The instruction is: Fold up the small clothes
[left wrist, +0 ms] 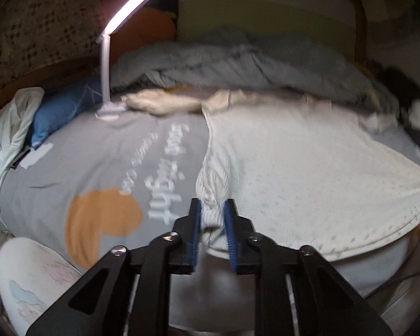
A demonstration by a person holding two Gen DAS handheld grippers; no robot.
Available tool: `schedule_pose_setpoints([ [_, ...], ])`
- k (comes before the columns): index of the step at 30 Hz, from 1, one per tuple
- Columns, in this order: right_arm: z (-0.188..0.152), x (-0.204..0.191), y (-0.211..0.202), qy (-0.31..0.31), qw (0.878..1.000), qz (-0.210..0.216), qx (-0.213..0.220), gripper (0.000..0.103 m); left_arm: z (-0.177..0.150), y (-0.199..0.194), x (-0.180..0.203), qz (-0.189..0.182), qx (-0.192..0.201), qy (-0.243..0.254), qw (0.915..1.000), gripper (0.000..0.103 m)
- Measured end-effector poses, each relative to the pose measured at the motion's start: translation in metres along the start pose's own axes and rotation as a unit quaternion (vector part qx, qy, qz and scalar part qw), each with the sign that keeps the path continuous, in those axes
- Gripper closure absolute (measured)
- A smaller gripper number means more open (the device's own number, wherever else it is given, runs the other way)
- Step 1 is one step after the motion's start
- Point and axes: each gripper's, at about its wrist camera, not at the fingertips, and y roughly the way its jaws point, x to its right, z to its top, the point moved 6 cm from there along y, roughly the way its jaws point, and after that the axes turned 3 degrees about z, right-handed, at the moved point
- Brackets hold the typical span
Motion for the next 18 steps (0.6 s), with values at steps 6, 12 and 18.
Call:
schedule_pose_setpoints([
  [6,-0.001,-0.002,-0.001,-0.014,1.0,-0.015,0.021,0.067,0.015,-0.006,-0.011,-0.018,0.035,-0.025,0.9989,0.014],
  [12,0.058,-0.065,-0.001,-0.063,0.994,0.013,0.088,0.044,0.098,0.015,-0.014,-0.048,0.075,-0.001,0.996,0.009],
  [18,0.13,-0.156,0.042,-0.086,0.986,0.092,0.106,0.029,0.188,0.072,-0.029,-0.036,0.119,0.027,0.9918,0.002],
])
